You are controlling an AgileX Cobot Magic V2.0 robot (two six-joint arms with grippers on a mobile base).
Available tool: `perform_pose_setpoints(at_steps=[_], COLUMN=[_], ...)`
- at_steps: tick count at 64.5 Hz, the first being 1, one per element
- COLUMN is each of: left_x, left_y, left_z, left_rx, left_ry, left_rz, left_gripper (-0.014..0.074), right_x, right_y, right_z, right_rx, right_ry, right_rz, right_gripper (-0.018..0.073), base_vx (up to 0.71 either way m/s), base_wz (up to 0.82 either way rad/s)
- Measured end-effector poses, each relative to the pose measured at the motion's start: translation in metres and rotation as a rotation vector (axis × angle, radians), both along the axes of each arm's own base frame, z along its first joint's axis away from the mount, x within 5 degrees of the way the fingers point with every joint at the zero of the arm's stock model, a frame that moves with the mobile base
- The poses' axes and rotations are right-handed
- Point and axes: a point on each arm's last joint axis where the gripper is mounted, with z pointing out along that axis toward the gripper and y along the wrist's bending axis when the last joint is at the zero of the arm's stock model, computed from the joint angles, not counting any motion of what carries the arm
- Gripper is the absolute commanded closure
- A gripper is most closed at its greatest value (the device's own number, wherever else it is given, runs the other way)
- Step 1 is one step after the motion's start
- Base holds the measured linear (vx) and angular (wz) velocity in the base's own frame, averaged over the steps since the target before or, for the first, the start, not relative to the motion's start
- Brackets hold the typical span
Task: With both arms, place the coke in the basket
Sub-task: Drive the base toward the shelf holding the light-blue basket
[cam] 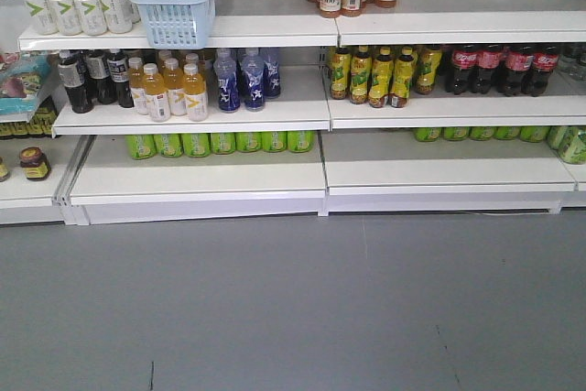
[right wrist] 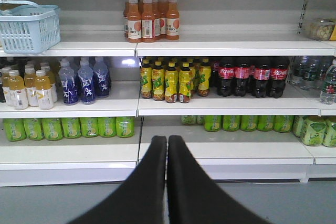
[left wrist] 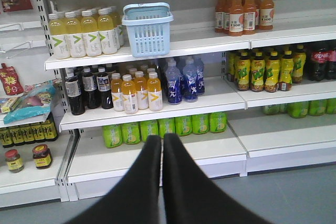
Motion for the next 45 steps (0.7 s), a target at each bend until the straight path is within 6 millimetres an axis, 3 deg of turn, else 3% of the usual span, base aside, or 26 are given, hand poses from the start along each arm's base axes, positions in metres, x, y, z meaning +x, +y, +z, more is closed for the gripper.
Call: perform_pose_setpoints(at_steps=[45], left_x=[0.0000], left_y=[0.0000], left_z=[0.0000], left_rx=[0.000], left_ry=[0.000], left_rz=[0.000], left_gripper=[0.0603], right_x=[0.0000], right_y=[0.0000], right_z=[0.0000], right_rx=[0.000], right_ry=[0.000], right_rz=[0.000], right_gripper=[0.0568], base_vx=[0.00], base_wz=[0.00])
